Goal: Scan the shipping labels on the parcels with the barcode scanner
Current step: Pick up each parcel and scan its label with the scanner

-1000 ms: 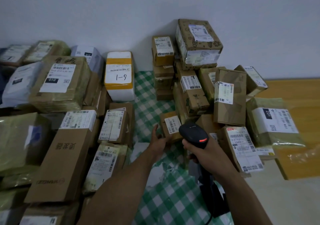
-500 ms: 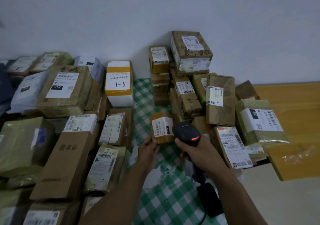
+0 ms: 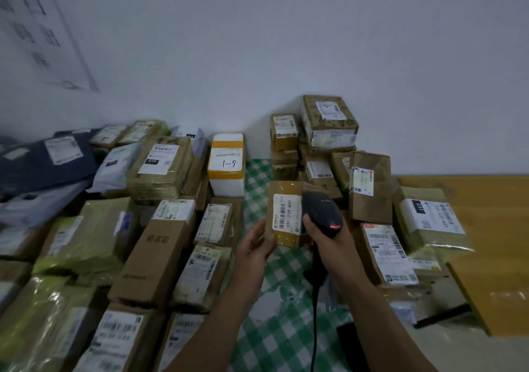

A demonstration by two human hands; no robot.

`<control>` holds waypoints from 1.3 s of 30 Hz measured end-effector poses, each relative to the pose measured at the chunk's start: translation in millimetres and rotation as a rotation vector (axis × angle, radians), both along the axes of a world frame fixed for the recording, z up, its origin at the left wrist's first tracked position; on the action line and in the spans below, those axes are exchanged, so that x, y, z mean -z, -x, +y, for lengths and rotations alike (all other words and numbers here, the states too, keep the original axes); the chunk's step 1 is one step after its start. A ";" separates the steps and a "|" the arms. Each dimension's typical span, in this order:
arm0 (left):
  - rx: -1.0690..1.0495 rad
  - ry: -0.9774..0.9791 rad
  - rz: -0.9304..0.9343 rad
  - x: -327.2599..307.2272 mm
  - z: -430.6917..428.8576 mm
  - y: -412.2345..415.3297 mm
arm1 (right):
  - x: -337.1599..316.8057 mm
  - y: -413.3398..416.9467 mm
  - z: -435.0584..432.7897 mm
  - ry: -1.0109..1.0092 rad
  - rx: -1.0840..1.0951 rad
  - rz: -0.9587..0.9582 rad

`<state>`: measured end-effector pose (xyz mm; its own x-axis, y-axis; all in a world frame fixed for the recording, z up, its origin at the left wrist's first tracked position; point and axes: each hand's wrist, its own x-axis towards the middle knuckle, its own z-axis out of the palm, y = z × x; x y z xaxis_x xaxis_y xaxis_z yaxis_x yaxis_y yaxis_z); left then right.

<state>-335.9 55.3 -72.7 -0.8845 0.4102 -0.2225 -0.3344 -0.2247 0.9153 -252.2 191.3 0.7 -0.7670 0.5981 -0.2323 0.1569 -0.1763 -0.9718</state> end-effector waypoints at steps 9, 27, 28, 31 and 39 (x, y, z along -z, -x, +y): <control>-0.012 -0.126 -0.033 -41.4 -11.3 -3.0 | -20.0 -6.3 -4.8 0.141 -0.020 0.063; 0.060 0.548 0.449 -74.9 -56.9 69.6 | -54.9 -16.0 4.7 -0.582 -0.491 -0.173; 0.061 0.556 0.451 -74.8 -57.8 68.6 | -56.0 -16.5 5.0 -0.589 -0.502 -0.180; 0.056 0.582 0.447 -73.6 -61.1 66.3 | -59.0 -18.8 5.0 -0.582 -0.526 -0.158; 0.004 0.594 0.390 -75.4 -68.2 66.6 | -48.8 -18.4 12.9 -0.520 -0.568 -0.137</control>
